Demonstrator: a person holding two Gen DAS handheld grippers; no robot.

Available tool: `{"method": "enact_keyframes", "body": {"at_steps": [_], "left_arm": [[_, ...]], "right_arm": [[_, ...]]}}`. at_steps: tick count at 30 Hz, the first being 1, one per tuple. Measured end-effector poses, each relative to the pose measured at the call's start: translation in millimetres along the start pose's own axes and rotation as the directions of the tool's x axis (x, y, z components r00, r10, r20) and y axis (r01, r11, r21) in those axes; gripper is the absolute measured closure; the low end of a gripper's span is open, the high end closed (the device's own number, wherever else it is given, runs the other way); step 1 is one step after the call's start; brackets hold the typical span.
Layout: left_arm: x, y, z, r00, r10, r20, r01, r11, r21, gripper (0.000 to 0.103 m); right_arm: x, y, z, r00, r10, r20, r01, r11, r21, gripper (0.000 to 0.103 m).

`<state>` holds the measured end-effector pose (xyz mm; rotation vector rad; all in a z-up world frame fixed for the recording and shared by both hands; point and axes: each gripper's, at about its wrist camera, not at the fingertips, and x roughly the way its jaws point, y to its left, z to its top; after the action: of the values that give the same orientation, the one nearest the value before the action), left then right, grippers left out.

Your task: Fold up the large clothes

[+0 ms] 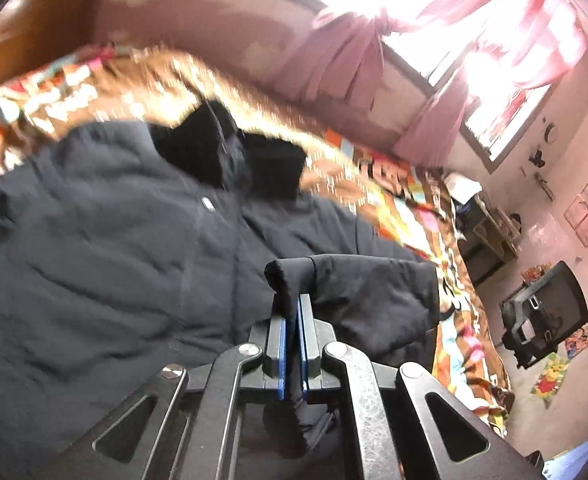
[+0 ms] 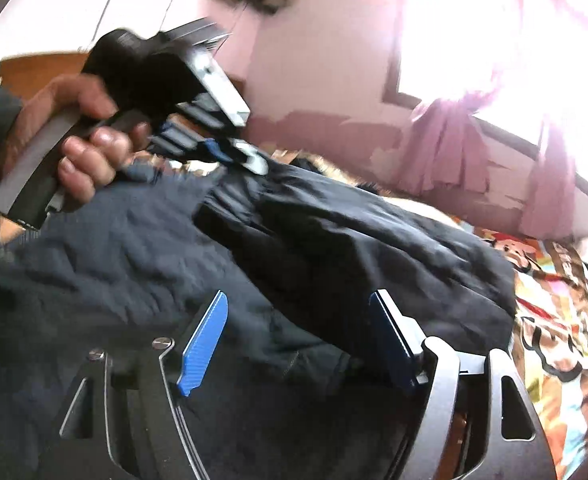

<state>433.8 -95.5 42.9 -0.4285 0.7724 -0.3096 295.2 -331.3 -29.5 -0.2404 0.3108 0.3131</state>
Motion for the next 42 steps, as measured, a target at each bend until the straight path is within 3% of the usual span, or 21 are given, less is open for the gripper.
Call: {"method": "enact_keyframes", "body": {"at_steps": [2, 6, 10, 15, 19, 26, 28, 30, 32, 35, 36, 37, 39, 42], "left_arm": [[-19.6, 10.6, 8.0, 0.999, 0.019, 0.032, -0.019, 1.0, 0.013, 0.098], [-48.6, 42.7, 18.7, 0.996, 0.057, 0.074, -0.061, 0.997, 0.05, 0.098], [-62.0, 89.6, 20.7, 0.989, 0.117, 0.086, -0.122, 0.992, 0.043, 0.098], [-68.4, 153.3, 17.3, 0.979, 0.181, 0.088, -0.18, 0.983, -0.023, 0.098], [-50.2, 186.0, 4.0, 0.974, 0.225, 0.041, -0.225, 0.974, -0.007, 0.098], [-30.0, 205.0, -11.4, 0.97, 0.243, 0.028, -0.244, 0.969, 0.032, 0.094], [-32.5, 209.9, -13.3, 0.973, 0.228, 0.027, -0.229, 0.973, 0.018, 0.089], [-37.1, 216.6, -16.4, 0.977, 0.212, 0.02, -0.212, 0.977, -0.005, 0.084], [-45.1, 224.4, -20.7, 0.979, 0.203, 0.012, -0.203, 0.979, -0.03, 0.082], [-65.3, 238.9, -30.2, 0.985, 0.172, 0.021, -0.169, 0.98, -0.105, 0.069], [-72.7, 243.8, -33.1, 0.984, 0.173, 0.029, -0.168, 0.978, -0.126, 0.059], [-81.7, 249.6, -37.1, 0.983, 0.181, 0.039, -0.174, 0.974, -0.148, 0.041], [-106.4, 265.3, -46.5, 0.974, 0.212, 0.085, -0.191, 0.959, -0.208, 0.023], [-132.2, 288.8, -55.4, 0.962, 0.247, 0.115, -0.209, 0.94, -0.271, 0.023]], "right_arm": [[-3.1, -2.8, 6.7, 1.0, -0.012, 0.022, 0.01, 0.998, 0.07, 0.014], [-1.8, -9.9, 18.5, 0.999, -0.047, 0.009, 0.044, 0.977, 0.209, 0.01], [23.1, -11.7, 29.8, 0.992, -0.108, -0.07, 0.123, 0.952, 0.281, 0.009], [66.4, 3.3, 46.2, 0.981, -0.118, -0.157, 0.157, 0.952, 0.264, 0.009], [101.2, 24.0, 65.0, 0.969, -0.084, -0.233, 0.138, 0.965, 0.224, 0.009], [191.5, 75.8, 64.6, 0.916, -0.016, -0.401, 0.09, 0.982, 0.167, 0.009], [212.9, 93.9, 53.9, 0.888, -0.036, -0.459, 0.103, 0.987, 0.123, 0.009], [226.9, 103.0, 41.1, 0.871, -0.066, -0.487, 0.133, 0.986, 0.103, 0.003], [227.9, 103.7, 32.8, 0.885, -0.055, -0.463, 0.132, 0.982, 0.135, 0.001], [223.3, 101.7, 15.1, 0.916, -0.034, -0.399, 0.107, 0.981, 0.164, 0.001], [223.1, 101.7, 12.8, 0.918, -0.031, -0.394, 0.103, 0.981, 0.164, 0.001], [223.4, 102.7, 11.3, 0.92, -0.031, -0.391, 0.102, 0.981, 0.164, 0.001], [222.2, 103.8, 9.5, 0.924, -0.035, -0.381, 0.104, 0.981, 0.163, 0.001], [215.0, 102.1, 11.7, 0.929, -0.045, -0.366, 0.109, 0.982, 0.155, 0.001]]}}
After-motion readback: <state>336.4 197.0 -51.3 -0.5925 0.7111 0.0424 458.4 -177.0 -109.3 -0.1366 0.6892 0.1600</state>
